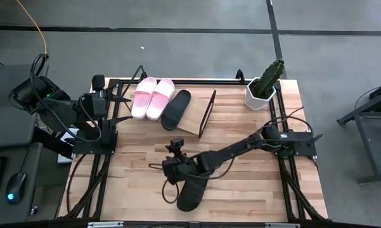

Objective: Pick and place slides into the shelf
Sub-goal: Put the black slide on the shelf

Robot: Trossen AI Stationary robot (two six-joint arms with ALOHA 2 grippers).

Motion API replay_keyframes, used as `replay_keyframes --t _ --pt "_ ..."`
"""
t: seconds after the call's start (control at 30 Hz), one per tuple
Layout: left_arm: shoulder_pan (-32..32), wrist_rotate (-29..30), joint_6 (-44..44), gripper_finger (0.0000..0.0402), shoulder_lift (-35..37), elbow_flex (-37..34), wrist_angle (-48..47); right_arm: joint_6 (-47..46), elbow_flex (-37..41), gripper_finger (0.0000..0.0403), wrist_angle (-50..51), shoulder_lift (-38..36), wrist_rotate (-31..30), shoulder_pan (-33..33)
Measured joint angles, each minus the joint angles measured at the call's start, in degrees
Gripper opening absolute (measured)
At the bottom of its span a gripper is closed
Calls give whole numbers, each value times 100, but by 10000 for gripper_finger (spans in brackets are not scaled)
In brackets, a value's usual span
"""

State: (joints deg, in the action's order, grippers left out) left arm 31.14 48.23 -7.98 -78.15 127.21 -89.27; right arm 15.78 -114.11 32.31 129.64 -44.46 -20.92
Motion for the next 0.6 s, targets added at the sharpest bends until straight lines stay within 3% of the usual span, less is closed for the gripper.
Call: replay_keyframes --t 0.3,0.6 --pt "0 0 -133 211 3 -36 0 -972 -247 238 393 0 73 -444" --pt "0 -1 -255 211 0 -401 2 -1877 -247 238 997 -10 826 -545"
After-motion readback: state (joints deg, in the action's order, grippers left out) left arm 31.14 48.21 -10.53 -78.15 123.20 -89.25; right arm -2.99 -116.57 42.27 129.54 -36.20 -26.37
